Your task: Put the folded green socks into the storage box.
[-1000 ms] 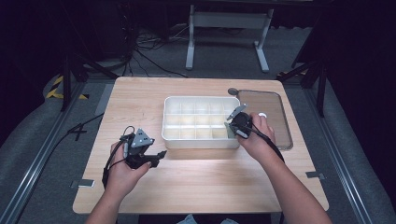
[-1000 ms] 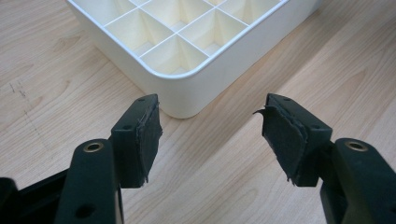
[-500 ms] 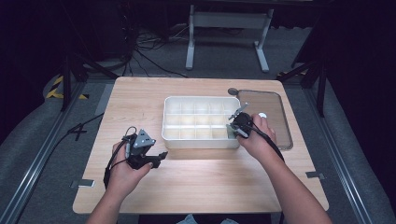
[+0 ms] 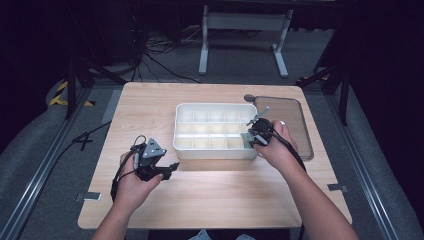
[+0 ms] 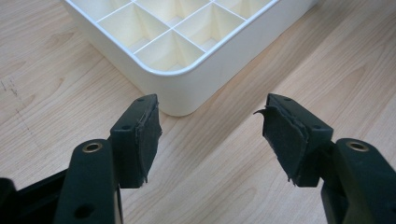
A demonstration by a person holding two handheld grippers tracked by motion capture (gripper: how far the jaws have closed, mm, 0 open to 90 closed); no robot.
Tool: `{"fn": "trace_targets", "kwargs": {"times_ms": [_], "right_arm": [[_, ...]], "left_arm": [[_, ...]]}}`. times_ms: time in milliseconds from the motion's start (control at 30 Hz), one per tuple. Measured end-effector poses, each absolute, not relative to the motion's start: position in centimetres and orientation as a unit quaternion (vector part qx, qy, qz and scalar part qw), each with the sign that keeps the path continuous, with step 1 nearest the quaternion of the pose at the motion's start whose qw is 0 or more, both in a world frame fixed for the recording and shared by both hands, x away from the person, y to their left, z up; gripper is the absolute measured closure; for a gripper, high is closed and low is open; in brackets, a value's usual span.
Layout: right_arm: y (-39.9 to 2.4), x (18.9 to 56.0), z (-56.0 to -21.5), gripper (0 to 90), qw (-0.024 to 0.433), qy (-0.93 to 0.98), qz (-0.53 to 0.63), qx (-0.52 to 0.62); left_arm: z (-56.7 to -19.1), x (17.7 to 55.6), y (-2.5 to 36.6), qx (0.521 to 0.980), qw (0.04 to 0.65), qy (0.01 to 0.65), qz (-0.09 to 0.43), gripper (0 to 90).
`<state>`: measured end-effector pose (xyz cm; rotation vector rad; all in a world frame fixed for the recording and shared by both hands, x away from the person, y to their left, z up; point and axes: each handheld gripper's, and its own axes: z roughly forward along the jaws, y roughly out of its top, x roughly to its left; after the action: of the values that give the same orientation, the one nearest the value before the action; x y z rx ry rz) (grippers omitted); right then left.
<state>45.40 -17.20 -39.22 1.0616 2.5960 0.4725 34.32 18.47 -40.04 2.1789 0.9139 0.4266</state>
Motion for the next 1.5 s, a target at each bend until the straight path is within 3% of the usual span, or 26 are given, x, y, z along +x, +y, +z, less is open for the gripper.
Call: {"fn": "trace_targets", "kwargs": {"times_ms": [233, 400, 467, 567, 600, 967, 1200, 1500], "right_arm": [[-17.4, 45.6, -36.5, 53.3, 0.133, 0.890, 0.217, 0.378], [-17.0, 46.8, -37.0, 52.4, 0.127, 0.887, 0.221, 0.385], [-16.8, 47.4, -37.6, 56.3, 0.118, 0.890, 0.212, 0.385], [-16.5, 48.0, -38.7, 73.5, 0.100, 0.901, 0.188, 0.378], [-16.5, 48.1, -39.0, 75.4, 0.101, 0.905, 0.174, 0.374], [-16.3, 49.4, -41.5, 77.3, 0.036, 0.913, 0.124, 0.387], [-16.9, 48.8, -40.9, 67.1, 0.039, 0.909, 0.152, 0.385], [-18.7, 46.7, -37.4, 55.2, 0.081, 0.896, 0.236, 0.368]], "left_arm": [[-40.0, 34.2, 18.5, 0.845, 0.362, 0.356, 0.168, 37.2], [-40.0, 34.0, 18.9, 0.844, 0.361, 0.359, 0.168, 37.1], [-40.0, 33.9, 19.2, 0.842, 0.363, 0.361, 0.171, 37.0], [-40.0, 33.7, 19.5, 0.840, 0.362, 0.366, 0.171, 36.8], [-40.0, 33.6, 19.6, 0.839, 0.361, 0.368, 0.171, 36.8], [-40.1, 32.7, 20.7, 0.835, 0.357, 0.380, 0.176, 36.7], [-40.2, 32.5, 20.8, 0.834, 0.357, 0.382, 0.173, 36.3], [-40.2, 32.5, 20.6, 0.845, 0.354, 0.366, 0.166, 35.4]]}}
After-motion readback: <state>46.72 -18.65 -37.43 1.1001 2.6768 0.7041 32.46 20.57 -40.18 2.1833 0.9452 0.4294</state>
